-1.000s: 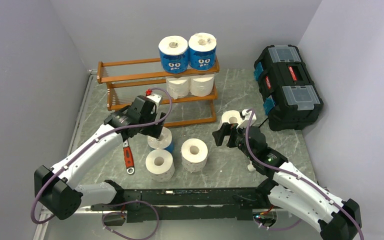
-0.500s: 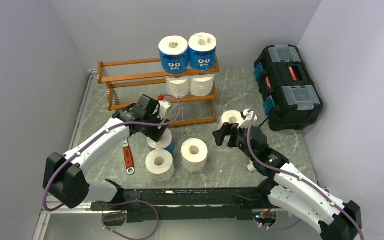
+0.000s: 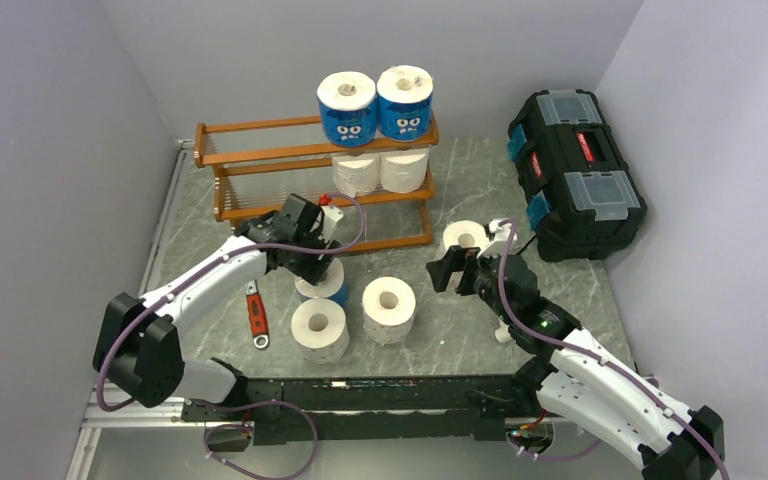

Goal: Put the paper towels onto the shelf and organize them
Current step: Pick up the paper towel from the center of the board.

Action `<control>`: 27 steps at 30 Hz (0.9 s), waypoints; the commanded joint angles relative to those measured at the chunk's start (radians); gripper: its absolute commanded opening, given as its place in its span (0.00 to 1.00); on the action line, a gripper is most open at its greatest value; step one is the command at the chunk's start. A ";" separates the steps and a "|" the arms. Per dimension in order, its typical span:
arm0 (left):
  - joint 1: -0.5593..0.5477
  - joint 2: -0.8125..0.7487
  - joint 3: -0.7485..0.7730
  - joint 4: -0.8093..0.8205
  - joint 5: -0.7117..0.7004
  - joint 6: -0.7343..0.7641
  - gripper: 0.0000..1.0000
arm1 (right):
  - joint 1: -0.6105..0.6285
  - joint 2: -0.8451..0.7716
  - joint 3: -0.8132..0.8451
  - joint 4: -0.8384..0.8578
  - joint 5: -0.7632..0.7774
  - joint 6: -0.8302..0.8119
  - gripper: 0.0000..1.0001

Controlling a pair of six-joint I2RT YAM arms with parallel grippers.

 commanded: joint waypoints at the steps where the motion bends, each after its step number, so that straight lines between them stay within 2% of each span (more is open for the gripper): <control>1: 0.002 -0.010 -0.022 0.036 -0.006 -0.015 0.72 | 0.005 0.005 0.017 0.008 0.000 -0.013 0.97; 3: 0.002 -0.027 -0.032 0.041 0.004 -0.023 0.68 | 0.004 0.010 0.018 0.010 -0.002 -0.014 0.97; 6: 0.002 -0.034 -0.041 0.047 0.025 -0.043 0.52 | 0.003 0.020 0.021 0.014 -0.003 -0.011 0.97; 11: 0.002 -0.052 -0.066 0.064 0.046 -0.099 0.39 | 0.005 0.031 0.030 0.010 -0.006 -0.009 0.97; 17: 0.003 -0.084 -0.048 0.059 0.013 -0.259 0.03 | 0.005 0.036 0.033 0.008 -0.009 -0.006 0.97; 18: 0.003 -0.089 -0.041 0.052 -0.010 -0.311 0.00 | 0.004 0.038 0.034 0.008 -0.009 -0.005 0.97; 21: 0.002 -0.123 -0.033 0.039 -0.078 -0.522 0.00 | 0.003 0.049 0.036 0.013 -0.017 -0.003 0.97; 24: 0.003 -0.155 -0.029 -0.028 -0.183 -0.835 0.00 | 0.004 0.062 0.038 0.017 -0.028 0.003 0.97; 27: 0.003 -0.143 0.011 -0.164 -0.267 -1.105 0.00 | 0.003 0.076 0.038 0.027 -0.043 0.007 0.97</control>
